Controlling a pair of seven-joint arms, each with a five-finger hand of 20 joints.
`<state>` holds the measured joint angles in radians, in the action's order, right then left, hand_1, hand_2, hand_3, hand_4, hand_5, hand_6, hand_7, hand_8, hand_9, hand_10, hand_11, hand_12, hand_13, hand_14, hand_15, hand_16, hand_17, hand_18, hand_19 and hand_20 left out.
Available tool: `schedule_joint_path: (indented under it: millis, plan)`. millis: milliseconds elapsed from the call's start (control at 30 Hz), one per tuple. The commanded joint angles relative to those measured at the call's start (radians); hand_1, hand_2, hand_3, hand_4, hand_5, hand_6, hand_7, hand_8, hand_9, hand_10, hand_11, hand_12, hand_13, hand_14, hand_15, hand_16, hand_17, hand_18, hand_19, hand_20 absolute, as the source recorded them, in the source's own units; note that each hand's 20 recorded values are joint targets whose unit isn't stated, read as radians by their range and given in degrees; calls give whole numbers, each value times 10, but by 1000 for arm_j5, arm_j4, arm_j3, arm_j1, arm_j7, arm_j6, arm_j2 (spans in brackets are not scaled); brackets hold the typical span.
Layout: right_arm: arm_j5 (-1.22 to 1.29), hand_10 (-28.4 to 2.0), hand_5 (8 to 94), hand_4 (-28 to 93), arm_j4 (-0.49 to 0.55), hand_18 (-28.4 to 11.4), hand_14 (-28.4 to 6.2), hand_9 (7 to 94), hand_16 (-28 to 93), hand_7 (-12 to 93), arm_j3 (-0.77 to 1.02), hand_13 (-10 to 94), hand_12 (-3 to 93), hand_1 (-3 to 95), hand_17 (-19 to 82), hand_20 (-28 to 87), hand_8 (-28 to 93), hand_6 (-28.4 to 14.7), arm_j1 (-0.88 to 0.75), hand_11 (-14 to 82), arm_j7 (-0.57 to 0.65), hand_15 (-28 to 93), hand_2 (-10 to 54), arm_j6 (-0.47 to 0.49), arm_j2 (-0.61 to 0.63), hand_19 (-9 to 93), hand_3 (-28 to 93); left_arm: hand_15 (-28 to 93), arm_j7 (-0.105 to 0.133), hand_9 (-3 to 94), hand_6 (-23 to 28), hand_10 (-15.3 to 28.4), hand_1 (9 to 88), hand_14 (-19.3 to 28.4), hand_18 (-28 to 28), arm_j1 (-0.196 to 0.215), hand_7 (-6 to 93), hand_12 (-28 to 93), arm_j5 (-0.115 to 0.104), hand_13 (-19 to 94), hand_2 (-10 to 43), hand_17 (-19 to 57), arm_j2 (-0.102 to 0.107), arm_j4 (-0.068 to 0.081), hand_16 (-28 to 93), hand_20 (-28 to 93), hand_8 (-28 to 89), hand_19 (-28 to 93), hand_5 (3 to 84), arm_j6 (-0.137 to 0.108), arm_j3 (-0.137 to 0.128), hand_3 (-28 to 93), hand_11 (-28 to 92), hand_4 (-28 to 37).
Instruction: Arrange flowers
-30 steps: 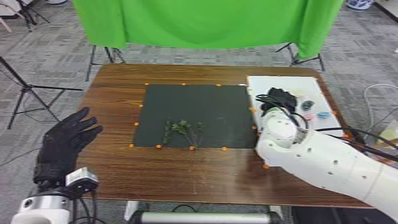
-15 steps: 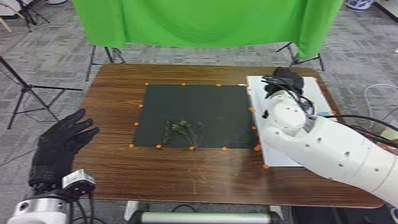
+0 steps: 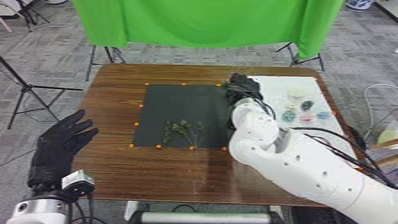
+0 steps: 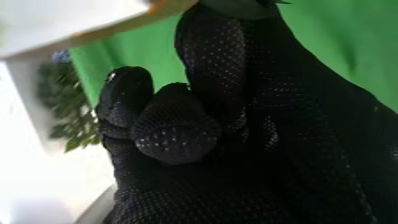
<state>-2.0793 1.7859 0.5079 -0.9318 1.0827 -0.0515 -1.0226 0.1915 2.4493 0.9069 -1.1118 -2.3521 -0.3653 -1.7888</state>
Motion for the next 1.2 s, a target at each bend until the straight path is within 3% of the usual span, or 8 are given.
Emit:
schedule_joint_path:
  millis: [33, 533, 700, 833, 1200]
  plan:
    - [-23, -124, 902, -275, 38, -244, -59, 937, 186, 233, 12, 882, 198, 493, 490, 239, 193, -41, -118, 443, -3, 764, -95, 39, 3, 932, 861, 543, -8, 354, 106, 196, 249, 265, 227, 17, 164, 84, 4, 268, 63, -92, -9, -6, -116, 4, -110, 612, 395, -4, -2, 828, 281, -207]
    - [-3, -124, 904, -270, 60, -246, -63, 937, 187, 229, 7, 880, 196, 491, 485, 240, 188, -42, -180, 443, 32, 765, -95, 37, 22, 932, 861, 542, -4, 354, 106, 195, 249, 265, 227, 20, 162, 84, 3, 268, 64, -92, -7, -6, -116, 3, -110, 612, 396, -1, 2, 827, 281, -208]
    - [-8, -121, 904, -263, 69, -246, -67, 937, 187, 230, 26, 877, 197, 485, 482, 237, 179, -40, -203, 439, 39, 766, -95, 55, 23, 932, 864, 542, -14, 354, 106, 196, 250, 265, 226, 16, 162, 84, 6, 268, 64, -91, -10, -6, -116, 3, -110, 613, 396, 3, -3, 827, 280, -208]
    - [-2, -124, 904, -254, 81, -246, -70, 937, 187, 234, 44, 874, 199, 476, 479, 234, 173, -38, -226, 438, 35, 766, -95, 81, 21, 932, 863, 543, -6, 355, 106, 196, 250, 266, 227, 26, 162, 84, 3, 269, 64, -92, -8, -8, -116, 2, -109, 613, 396, -4, -3, 827, 280, -208]
    - [-16, -134, 895, -231, 130, -248, -82, 931, 186, 262, 107, 854, 211, 451, 461, 232, 162, -40, -314, 442, 20, 780, -95, 130, 11, 932, 856, 542, -14, 354, 106, 196, 250, 265, 226, 27, 162, 83, 4, 269, 64, -91, -15, -7, -115, 2, -110, 613, 396, 0, -3, 828, 280, -208]
